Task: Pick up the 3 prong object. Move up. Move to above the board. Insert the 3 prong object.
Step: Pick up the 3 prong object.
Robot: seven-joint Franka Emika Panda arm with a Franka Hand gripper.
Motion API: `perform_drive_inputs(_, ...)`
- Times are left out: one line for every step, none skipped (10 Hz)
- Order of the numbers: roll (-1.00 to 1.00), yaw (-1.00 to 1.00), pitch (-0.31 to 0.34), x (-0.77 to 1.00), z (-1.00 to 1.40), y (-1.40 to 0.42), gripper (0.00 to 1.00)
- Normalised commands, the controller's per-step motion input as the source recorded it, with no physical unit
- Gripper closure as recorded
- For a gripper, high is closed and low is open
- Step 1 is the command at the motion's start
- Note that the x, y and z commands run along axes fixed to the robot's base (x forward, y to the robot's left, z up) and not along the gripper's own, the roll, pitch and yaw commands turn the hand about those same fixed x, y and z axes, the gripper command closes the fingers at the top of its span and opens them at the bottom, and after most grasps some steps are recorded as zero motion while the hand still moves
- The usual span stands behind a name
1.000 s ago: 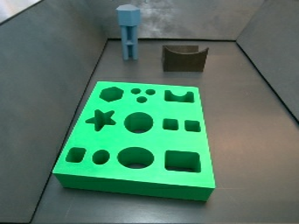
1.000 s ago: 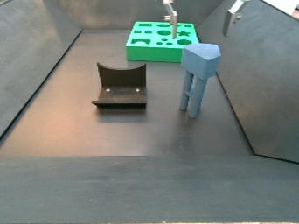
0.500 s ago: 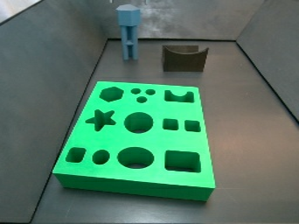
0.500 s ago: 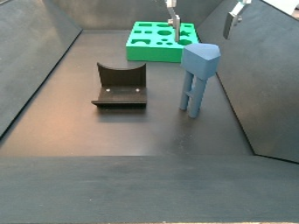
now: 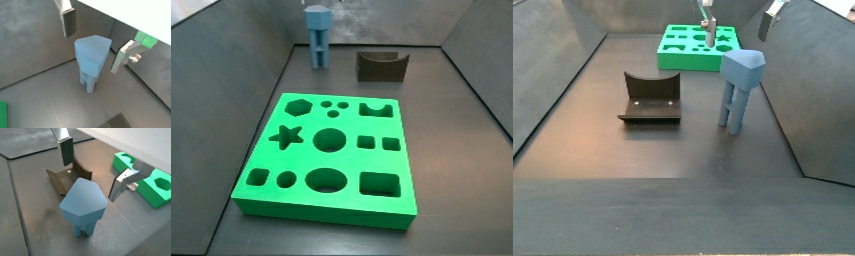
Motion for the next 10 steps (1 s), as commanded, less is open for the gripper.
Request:
perform_drive_inputs(-0.10,0.63,-0.129,0.00,-0.14,0.17,0.00)
perform_drive_inputs(-0.07,0.61,-0.104,0.00,-0.17,0.14,0.00)
perform_drive_inputs(-0.06,0.41,-0.070,0.00,-0.12,0.12,0.00)
perform_drive_inputs(0.00,0.24,-0.031,0.00,-0.08,0.01,0.00)
perform_drive_inputs(0.00,0.22,-0.040,-0.01,-0.10,0.00,0.00)
perform_drive_inputs(0.00,0.19,-0.021,-0.08,-0.10,0.00,0.00)
perform_drive_inputs(0.00,0.19,-0.026,-0.12,-0.12,0.00,0.00)
perform_drive_inputs(0.00,0.22,-0.027,-0.08,-0.15,0.00,0.00)
perform_drive_inputs(0.00,0.21,-0.036,-0.08,-0.14,0.00,0.00)
perform_drive_inputs(0.00,0.21,-0.034,-0.07,-0.15,0.00,0.00)
